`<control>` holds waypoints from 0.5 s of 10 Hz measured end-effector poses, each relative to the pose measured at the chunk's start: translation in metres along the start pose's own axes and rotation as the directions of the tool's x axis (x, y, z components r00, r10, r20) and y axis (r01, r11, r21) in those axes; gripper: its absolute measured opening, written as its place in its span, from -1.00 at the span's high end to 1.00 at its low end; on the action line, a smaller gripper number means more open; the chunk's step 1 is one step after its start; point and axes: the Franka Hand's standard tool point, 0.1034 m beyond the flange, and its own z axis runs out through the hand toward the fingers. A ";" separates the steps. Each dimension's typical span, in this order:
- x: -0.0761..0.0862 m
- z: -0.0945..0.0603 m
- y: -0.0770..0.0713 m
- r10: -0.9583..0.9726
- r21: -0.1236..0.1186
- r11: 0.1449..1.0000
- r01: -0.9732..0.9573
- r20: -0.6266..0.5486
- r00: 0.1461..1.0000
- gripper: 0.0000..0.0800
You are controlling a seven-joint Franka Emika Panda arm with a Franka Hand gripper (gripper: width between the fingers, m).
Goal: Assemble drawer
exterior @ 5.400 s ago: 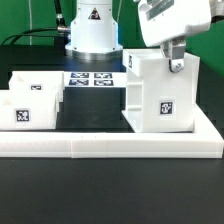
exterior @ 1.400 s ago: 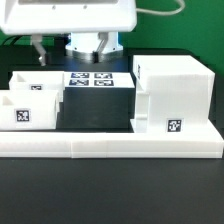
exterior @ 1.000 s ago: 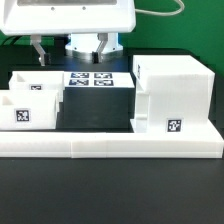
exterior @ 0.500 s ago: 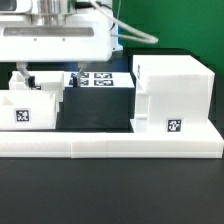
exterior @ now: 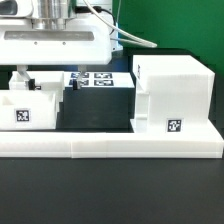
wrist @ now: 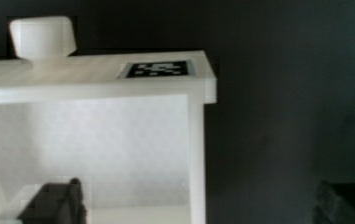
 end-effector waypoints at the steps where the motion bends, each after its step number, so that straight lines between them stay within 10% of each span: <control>1: -0.004 0.008 0.000 -0.027 -0.001 1.000 0.027 0.011 1.000 -0.62; 5: -0.015 0.033 0.004 -0.113 -0.021 0.993 0.114 0.022 0.993 -0.62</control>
Offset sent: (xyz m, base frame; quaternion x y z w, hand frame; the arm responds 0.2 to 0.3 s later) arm -0.0053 0.0095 -0.0251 0.0341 0.0248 -0.0567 0.9975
